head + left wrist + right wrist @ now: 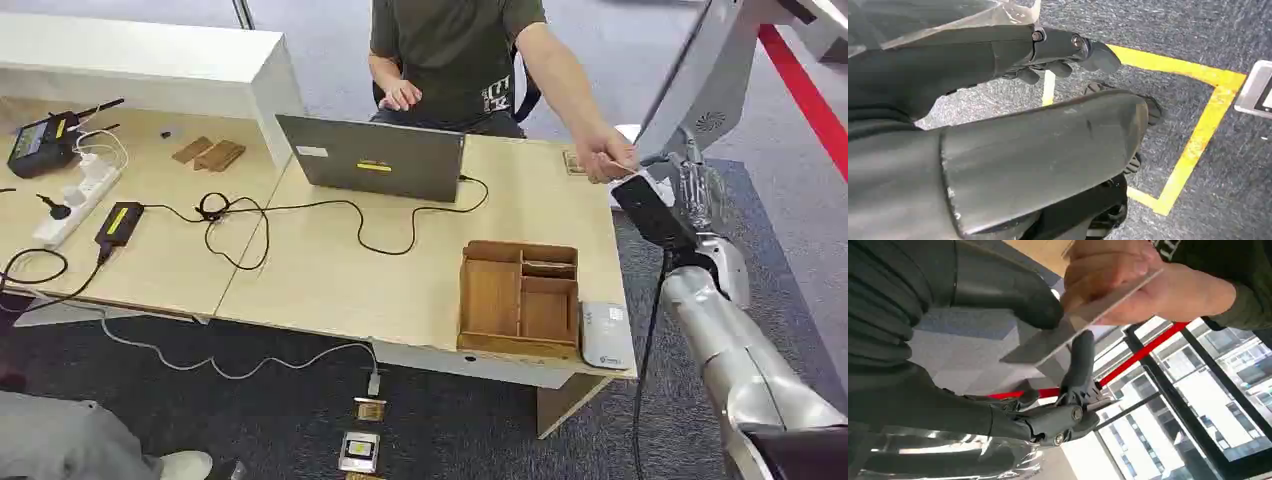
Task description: Pass the card to the sensor for recognition and then transmit it.
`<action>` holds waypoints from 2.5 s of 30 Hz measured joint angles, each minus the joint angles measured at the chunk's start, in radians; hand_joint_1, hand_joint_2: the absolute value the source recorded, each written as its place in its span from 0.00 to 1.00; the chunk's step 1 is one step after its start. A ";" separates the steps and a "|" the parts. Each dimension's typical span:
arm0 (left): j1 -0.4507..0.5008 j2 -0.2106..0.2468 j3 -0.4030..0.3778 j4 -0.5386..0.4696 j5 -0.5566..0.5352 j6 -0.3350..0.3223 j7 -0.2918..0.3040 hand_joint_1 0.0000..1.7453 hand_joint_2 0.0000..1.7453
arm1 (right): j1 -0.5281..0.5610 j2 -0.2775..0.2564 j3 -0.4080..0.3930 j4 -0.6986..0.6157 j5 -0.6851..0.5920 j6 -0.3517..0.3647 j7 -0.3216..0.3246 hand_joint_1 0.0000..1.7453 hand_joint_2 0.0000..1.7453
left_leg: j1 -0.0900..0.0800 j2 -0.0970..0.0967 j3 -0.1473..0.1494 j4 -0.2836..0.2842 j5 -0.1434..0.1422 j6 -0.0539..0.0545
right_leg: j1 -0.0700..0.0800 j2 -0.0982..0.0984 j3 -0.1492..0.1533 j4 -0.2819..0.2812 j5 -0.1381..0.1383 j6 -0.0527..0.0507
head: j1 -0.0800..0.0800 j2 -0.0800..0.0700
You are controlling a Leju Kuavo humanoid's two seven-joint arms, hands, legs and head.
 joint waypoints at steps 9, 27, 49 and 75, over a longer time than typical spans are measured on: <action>0.001 0.005 -0.001 0.000 -0.004 -0.013 -0.009 0.00 0.00 | 0.020 -0.056 0.000 0.000 -0.011 -0.003 0.003 1.00 1.00 | 0.000 0.000 0.000 0.000 0.000 0.000 | 0.000 0.000 0.000 0.000 0.000 0.000 | 0.000 0.000; 0.000 0.011 -0.006 0.000 0.006 -0.008 -0.006 0.00 0.00 | 0.067 -0.087 0.012 -0.001 0.026 -0.028 -0.016 1.00 1.00 | 0.000 0.000 0.000 0.000 0.000 0.000 | 0.000 0.000 0.000 0.000 0.000 0.000 | 0.000 0.000; -0.001 -0.008 -0.004 0.000 0.049 0.062 0.033 0.00 0.00 | 0.183 -0.038 0.054 -0.011 0.002 -0.042 -0.040 1.00 1.00 | 0.000 0.000 0.000 0.000 0.000 0.000 | 0.000 0.000 0.000 0.000 0.000 0.000 | 0.000 0.000; 0.000 -0.015 0.002 0.000 0.075 0.099 0.047 0.00 0.00 | 0.231 -0.079 0.071 0.003 -0.035 -0.028 -0.029 1.00 1.00 | 0.000 0.000 0.000 0.000 0.000 0.000 | 0.000 0.000 0.000 0.000 0.000 0.000 | 0.000 0.000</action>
